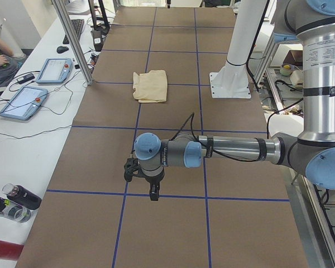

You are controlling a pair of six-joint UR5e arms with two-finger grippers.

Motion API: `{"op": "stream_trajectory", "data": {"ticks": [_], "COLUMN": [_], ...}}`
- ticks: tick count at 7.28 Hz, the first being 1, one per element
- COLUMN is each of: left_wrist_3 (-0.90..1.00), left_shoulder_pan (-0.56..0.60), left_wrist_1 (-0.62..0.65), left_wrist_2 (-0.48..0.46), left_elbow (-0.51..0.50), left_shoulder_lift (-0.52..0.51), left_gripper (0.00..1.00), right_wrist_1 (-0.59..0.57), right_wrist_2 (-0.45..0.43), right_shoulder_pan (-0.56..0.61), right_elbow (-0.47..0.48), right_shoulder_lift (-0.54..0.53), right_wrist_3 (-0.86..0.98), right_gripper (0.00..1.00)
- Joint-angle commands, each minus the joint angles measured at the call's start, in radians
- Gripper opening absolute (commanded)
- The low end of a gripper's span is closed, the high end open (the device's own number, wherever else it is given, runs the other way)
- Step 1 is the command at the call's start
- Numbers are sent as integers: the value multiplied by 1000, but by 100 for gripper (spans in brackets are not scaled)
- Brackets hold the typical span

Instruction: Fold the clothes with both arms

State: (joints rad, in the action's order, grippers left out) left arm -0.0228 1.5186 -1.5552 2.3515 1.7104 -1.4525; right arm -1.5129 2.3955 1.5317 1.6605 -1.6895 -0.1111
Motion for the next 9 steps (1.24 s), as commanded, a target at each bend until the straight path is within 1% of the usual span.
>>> {"op": "stream_trajectory", "data": {"ticks": [1, 5, 7, 8, 9], "left_wrist_3": [-11, -6, -6, -6, -6], "left_shoulder_pan": [-2, 0, 0, 0, 0], "left_wrist_1": [13, 17, 14, 14, 14], "left_wrist_2": [5, 5, 5, 5, 5], "left_elbow": [3, -2, 0, 0, 0], "left_shoulder_lift": [-6, -3, -3, -3, -2], "left_gripper": [100, 100, 100, 100, 100], "right_wrist_1": [0, 0, 13, 61, 71], "right_wrist_2": [1, 2, -12, -82, -111], "right_shoulder_pan": [-2, -4, -11, -24, -24], "right_elbow": [-1, 1, 1, 1, 1], "right_shoulder_lift": [4, 5, 5, 5, 5], "right_wrist_3": [-1, -1, 2, 1, 1], "right_gripper": [100, 100, 100, 100, 100]}}
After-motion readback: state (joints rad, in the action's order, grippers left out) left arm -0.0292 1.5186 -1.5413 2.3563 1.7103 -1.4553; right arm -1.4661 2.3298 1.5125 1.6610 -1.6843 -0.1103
